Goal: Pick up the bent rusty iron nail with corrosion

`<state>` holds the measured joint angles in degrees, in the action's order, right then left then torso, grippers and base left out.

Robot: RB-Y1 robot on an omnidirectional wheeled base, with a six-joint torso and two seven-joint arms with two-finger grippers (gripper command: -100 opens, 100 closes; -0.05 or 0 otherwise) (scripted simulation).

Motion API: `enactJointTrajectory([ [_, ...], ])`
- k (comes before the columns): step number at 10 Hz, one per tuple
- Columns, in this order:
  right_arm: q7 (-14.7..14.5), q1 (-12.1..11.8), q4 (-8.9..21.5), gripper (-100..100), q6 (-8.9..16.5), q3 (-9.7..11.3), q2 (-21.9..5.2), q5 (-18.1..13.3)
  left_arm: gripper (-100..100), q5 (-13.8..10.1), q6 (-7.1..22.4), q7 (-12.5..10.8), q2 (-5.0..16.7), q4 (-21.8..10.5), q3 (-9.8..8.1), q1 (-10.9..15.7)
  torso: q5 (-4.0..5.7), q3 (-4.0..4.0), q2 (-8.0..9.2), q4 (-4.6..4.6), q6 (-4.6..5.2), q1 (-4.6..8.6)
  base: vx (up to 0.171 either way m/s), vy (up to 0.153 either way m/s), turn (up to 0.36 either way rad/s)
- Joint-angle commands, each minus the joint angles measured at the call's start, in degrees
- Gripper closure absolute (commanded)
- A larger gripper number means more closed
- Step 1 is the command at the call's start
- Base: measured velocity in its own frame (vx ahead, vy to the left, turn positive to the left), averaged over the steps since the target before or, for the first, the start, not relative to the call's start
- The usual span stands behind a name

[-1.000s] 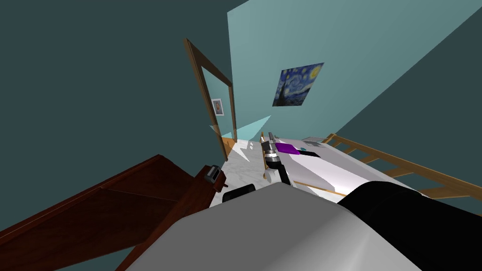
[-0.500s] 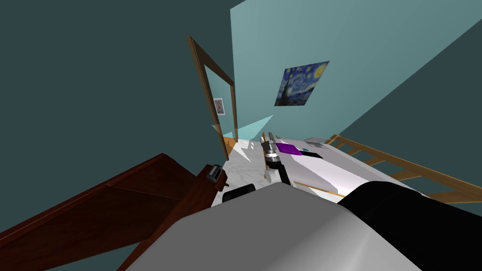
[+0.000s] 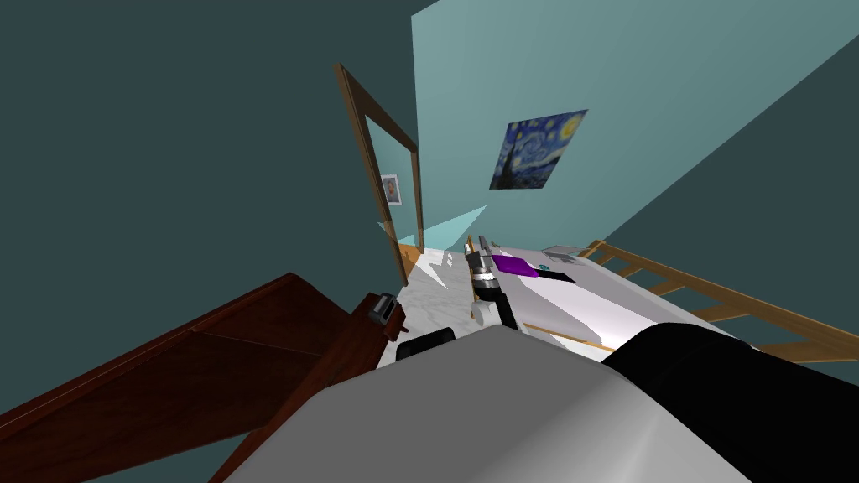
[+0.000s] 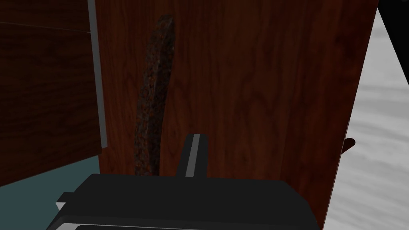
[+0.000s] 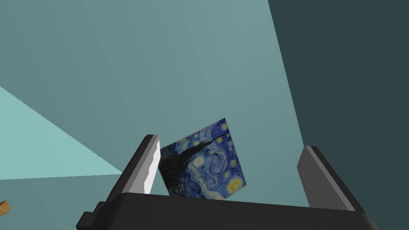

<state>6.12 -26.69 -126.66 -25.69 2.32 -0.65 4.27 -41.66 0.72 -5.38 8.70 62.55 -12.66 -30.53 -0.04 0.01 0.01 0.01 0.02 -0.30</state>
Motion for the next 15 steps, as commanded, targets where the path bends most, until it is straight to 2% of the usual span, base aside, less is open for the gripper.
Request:
enactJointTrajectory([
  [1, 0.0, 0.0, 0.0, 0, 0.0, 0.0, 0.0, 0.0, 100, 0.0, 0.0, 0.0, 0.0, 0.0, 0.0, 0.0, 0.0, 0.0, 0.0, 0.0, 0.0, 0.0, 0.0, 0.0, 0.0],
  [3, 0.0, 0.0, 0.0, 0, 0.0, 0.0, 0.0, 0.0, -100, -0.07, -0.36, -0.09, -0.44, 0.75, 0.59, -0.15, 0.0, 0.0, 0.0, 0.0, 0.0, 0.0, -0.033, -0.044, 0.024],
  [4, 0.0, 0.01, 0.0, 0, 0.0, 0.01, 0.01, 0.0, -100, -0.13, -0.58, -0.14, -0.55, 1.26, 0.85, -0.15, 0.04, -0.1, 0.19, -0.03, -0.01, 0.3, -0.107, -0.164, 0.067],
  [7, 0.0, 0.02, 0.0, 0, 0.0, 0.02, 0.02, 0.0, -100, -0.89, -2.27, -0.67, -0.74, 5.96, 2.56, -0.01, 0.12, -0.35, 0.62, -0.13, -0.01, 0.56, -0.161, -0.136, 0.091],
  [13, 0.0, 0.01, 0.0, 0, 0.0, 0.0, 0.0, 0.0, -100, -1.88, -3.83, -1.35, -0.15, 11.47, 4.19, -0.08, 0.03, -0.13, 0.21, -0.05, 0.0, 0.12, -0.076, -0.035, 0.04],
  [15, 0.0, 0.01, 0.0, 0, 0.0, 0.0, 0.0, 0.0, -100, -2.46, -4.06, -1.71, 0.52, 14.17, 4.94, -0.56, 0.03, -0.14, 0.24, -0.05, -0.01, 0.09, -0.078, -0.009, 0.031],
])
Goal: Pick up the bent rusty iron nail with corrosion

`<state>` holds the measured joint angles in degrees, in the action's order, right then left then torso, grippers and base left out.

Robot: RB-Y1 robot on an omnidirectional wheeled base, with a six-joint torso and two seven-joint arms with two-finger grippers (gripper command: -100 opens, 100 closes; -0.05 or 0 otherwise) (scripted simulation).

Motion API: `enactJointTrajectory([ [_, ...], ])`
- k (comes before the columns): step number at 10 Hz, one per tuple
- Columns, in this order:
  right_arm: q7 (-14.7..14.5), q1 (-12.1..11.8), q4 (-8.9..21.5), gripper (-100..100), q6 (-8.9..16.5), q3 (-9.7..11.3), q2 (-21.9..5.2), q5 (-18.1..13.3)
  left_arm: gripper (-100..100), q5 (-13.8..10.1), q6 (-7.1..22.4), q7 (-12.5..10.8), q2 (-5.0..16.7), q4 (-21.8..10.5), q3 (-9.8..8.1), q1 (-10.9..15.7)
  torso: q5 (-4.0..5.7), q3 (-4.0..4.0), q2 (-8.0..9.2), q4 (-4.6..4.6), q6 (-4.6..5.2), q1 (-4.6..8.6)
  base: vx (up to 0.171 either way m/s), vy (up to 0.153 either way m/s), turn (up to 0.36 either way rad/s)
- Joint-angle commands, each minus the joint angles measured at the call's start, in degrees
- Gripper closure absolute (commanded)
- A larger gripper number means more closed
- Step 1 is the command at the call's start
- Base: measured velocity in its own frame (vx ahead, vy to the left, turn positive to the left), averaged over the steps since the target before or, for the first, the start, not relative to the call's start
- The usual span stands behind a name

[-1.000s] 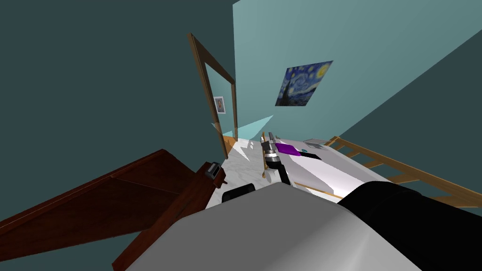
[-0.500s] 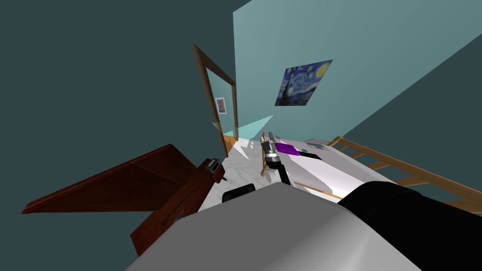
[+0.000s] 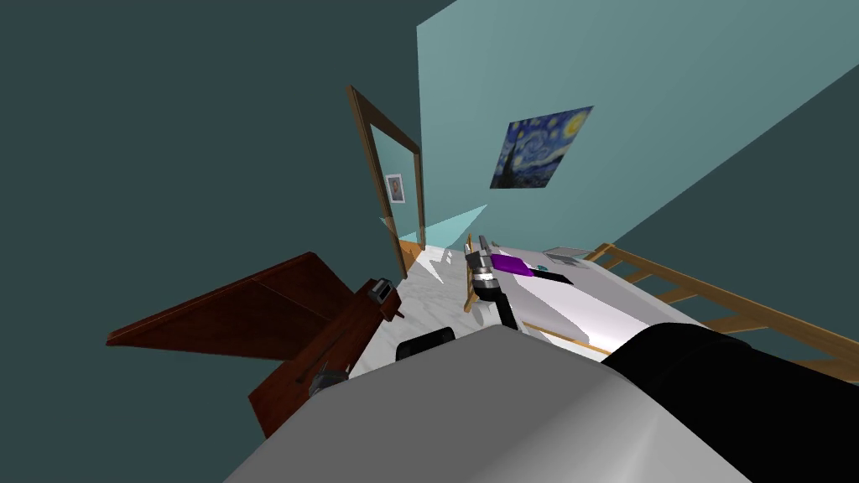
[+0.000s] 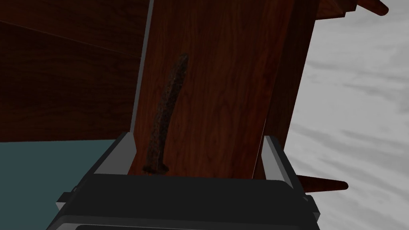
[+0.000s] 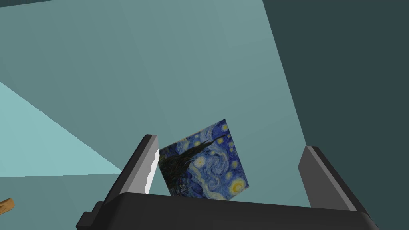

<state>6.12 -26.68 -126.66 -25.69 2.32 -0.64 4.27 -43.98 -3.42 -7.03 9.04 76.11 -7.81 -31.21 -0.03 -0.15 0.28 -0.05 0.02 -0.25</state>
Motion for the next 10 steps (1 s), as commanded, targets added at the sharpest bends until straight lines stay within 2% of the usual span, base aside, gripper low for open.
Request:
enactJointTrajectory([
  [1, 0.0, 0.0, 0.0, 0, 0.0, 0.0, 0.0, 0.0, -100, -0.58, 0.69, -0.2, 0.8, 1.75, 0.31, -0.59, 0.0, 0.0, 0.0, 0.0, 0.0, 0.0, -0.062, 0.028, -0.037],
  [3, 0.0, -0.01, 0.0, 0, 0.0, -0.01, -0.01, 0.0, -100, -1.56, 3.75, -0.1, 1.8, 1.95, -0.04, -2.62, -0.06, 0.14, -0.27, 0.04, 0.02, -0.34, 0.05, 0.127, -0.158],
  [5, 0.0, -0.02, 0.0, 0, 0.0, -0.02, -0.02, 0.0, -100, -2.08, 5.56, 0.04, 2.17, 1.62, -0.4, -3.67, -0.16, 0.35, -0.62, 0.13, 0.01, -0.74, 0.116, 0.17, -0.093],
  [7, 0.0, -0.03, 0.0, 0, 0.0, -0.02, -0.02, 0.0, -100, -2.99, 8.68, 0.31, 2.67, 0.87, -1.08, -5.42, -0.12, 0.47, -0.82, 0.17, 0.0, -0.5, 0.163, 0.129, -0.12],
  [8, 0.0, -0.03, 0.0, 0, 0.0, -0.02, -0.02, 0.0, -100, -2.99, 8.68, 0.31, 2.67, 0.87, -1.08, -5.42, -0.13, 0.55, -0.97, 0.2, 0.01, -0.6, 0.128, 0.138, -0.076],
  [10, 0.0, -0.03, 0.0, 0, 0.0, -0.01, -0.02, 0.0, -100, -3.65, 10.9, 0.53, 2.9, 0.27, -1.56, -6.63, -0.11, 0.42, -0.73, 0.16, 0.0, -0.45, 0.085, 0.116, -0.089],
])
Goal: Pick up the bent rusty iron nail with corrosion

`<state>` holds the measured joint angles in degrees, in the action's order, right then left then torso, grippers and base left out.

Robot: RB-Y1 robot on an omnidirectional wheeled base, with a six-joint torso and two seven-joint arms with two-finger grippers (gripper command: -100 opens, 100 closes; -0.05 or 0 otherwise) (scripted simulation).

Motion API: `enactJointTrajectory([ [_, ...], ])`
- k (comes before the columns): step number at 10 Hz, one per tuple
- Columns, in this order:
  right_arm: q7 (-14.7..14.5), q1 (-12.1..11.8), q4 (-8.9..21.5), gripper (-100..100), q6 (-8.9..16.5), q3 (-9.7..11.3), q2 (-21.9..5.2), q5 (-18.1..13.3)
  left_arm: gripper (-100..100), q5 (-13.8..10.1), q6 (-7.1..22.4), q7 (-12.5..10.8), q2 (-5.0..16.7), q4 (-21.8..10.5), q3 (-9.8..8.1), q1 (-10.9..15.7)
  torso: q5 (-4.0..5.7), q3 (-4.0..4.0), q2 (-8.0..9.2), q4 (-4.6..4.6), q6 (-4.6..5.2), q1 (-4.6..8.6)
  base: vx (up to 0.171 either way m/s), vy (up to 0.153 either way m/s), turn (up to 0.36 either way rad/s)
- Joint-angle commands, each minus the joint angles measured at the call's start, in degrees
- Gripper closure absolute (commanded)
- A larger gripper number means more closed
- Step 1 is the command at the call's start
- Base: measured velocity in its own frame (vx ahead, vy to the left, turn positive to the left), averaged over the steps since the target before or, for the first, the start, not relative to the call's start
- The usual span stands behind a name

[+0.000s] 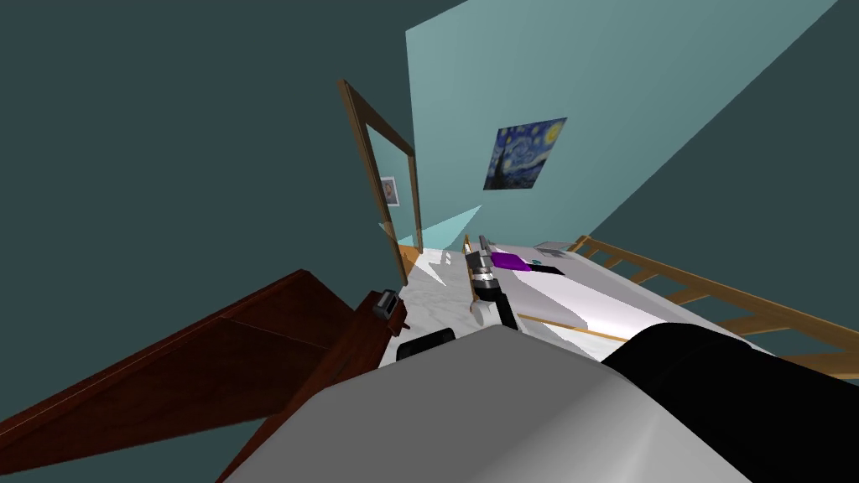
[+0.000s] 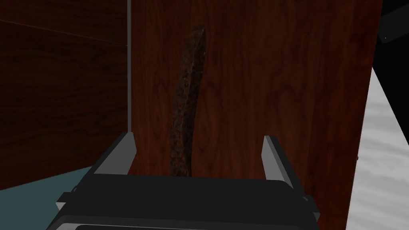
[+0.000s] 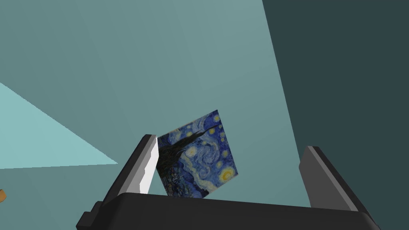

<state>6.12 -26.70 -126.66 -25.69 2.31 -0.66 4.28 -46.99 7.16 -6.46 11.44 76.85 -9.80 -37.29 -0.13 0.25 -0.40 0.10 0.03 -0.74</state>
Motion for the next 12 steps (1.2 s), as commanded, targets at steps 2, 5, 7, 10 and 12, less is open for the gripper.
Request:
enactJointTrajectory([
  [2, 0.0, -0.01, 0.0, 0, 0.0, 0.0, -0.01, 0.0, -100, -1.61, 3.48, 0.27, 0.68, -1.42, -0.21, -2.28, -0.04, 0.08, -0.16, 0.03, 0.0, -0.19, 0.168, 0.181, -0.155],
  [5, 0.0, -0.01, 0.0, 0, 0.0, 0.0, 0.0, 0.0, -100, -2.65, 7.01, 0.61, 0.55, -2.76, -0.65, -4.28, 0.01, 0.11, -0.2, 0.04, -0.01, 0.09, 0.128, 0.108, -0.095],
  [7, 0.0, 0.0, 0.0, 0, 0.0, 0.01, 0.01, 0.0, 0, -2.2, 6.51, 0.61, 0.31, -2.21, -0.72, -4.08, 0.06, -0.02, 0.05, 0.0, -0.02, 0.35, 0.027, 0.023, -0.008],
  [10, 0.0, 0.01, 0.0, 0, 0.0, 0.01, 0.01, 0.0, -100, -0.11, 4.77, 0.38, -1.0, -5.97, -0.45, -0.63, 0.07, -0.17, 0.31, -0.07, -0.01, 0.39, -0.008, 0.039, 0.025],
  [12, 0.0, 0.01, 0.0, 0, 0.0, 0.01, 0.01, 0.0, -100, 0.12, 4.44, 0.37, -1.14, -6.62, -0.31, -0.08, 0.06, -0.2, 0.35, -0.07, -0.01, 0.35, -0.012, 0.036, 0.009],
])
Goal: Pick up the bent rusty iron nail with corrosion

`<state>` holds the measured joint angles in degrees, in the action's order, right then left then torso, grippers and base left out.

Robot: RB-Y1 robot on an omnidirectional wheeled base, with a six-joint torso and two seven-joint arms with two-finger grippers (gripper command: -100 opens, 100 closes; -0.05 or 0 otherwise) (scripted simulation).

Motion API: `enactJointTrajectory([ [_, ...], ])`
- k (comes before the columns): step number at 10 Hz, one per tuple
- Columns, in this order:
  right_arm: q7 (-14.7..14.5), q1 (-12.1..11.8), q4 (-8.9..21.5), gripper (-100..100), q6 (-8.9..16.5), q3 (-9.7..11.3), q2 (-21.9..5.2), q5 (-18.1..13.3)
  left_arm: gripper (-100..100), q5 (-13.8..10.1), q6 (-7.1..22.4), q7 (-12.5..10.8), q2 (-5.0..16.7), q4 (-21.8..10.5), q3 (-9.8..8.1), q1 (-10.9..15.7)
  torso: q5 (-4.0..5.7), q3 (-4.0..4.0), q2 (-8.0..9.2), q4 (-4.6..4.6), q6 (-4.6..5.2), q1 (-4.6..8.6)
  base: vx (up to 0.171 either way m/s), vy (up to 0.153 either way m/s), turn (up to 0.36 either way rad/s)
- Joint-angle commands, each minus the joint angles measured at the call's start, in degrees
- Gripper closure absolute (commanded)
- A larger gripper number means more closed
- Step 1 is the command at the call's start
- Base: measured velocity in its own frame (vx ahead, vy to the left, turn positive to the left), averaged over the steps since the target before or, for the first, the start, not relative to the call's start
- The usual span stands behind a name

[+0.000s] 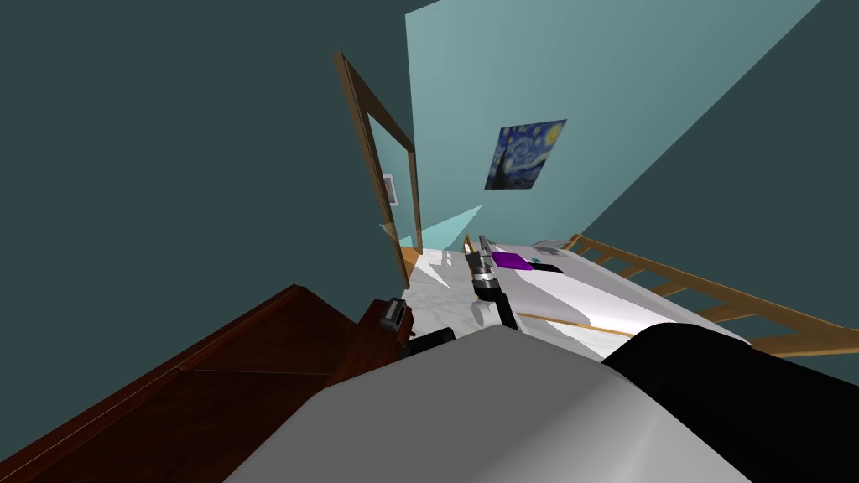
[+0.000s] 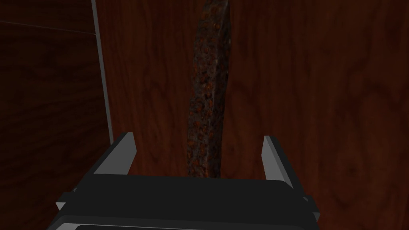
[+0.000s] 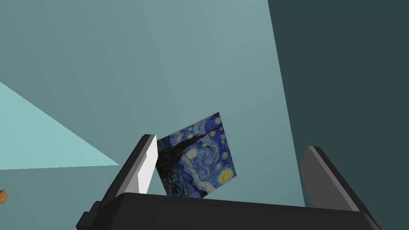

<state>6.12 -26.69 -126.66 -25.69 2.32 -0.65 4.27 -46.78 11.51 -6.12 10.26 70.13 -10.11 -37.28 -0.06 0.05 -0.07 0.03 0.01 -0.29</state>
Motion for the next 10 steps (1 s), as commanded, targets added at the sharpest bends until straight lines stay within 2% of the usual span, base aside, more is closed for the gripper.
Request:
enactJointTrajectory([
  [1, 0.0, 0.0, 0.0, 0, 0.0, 0.0, 0.0, 0.0, 100, 0.0, 0.0, 0.0, 0.0, 0.0, 0.0, 0.0, 0.0, 0.0, 0.0, 0.0, 0.0, 0.0, 0.0, 0.0, 0.0],
  [5, 0.0, 0.0, 0.0, 0, 0.0, 0.0, 0.0, 0.0, 100, -0.03, 0.07, -0.03, -0.02, 0.0, 0.02, -0.03, 0.03, 0.01, -0.03, -0.01, 0.01, 0.09, 0.0, 0.0, 0.0],
  [6, 0.0, 0.0, 0.0, 0, 0.0, 0.0, 0.0, 0.0, 0, -0.03, 0.07, -0.03, -0.02, 0.0, 0.02, -0.03, 0.03, 0.01, -0.03, -0.01, 0.01, 0.08, 0.0, 0.0, 0.0],
  [7, 0.0, 0.0, 0.0, 0, 0.0, 0.0, 0.0, 0.0, 100, -0.92, 0.91, 0.11, 0.56, 1.83, -0.22, -1.62, 0.02, 0.01, -0.03, -0.01, 0.01, 0.08, 0.002, -0.037, -0.035],
  [9, 0.0, 0.0, 0.0, 0, 0.0, 0.01, 0.01, 0.0, 100, -2.11, 1.9, 0.23, 1.31, 3.99, -0.38, -3.59, 0.08, 0.01, -0.02, 0.0, 0.0, 0.33, 0.011, -0.061, -0.023],
  [10, 0.0, 0.0, 0.0, 0, 0.0, 0.01, 0.01, 0.0, 100, -1.71, 1.55, 0.22, 1.02, 3.34, -0.36, -3.03, 0.08, 0.02, -0.05, 0.0, 0.0, 0.31, 0.007, -0.018, 0.003],
])
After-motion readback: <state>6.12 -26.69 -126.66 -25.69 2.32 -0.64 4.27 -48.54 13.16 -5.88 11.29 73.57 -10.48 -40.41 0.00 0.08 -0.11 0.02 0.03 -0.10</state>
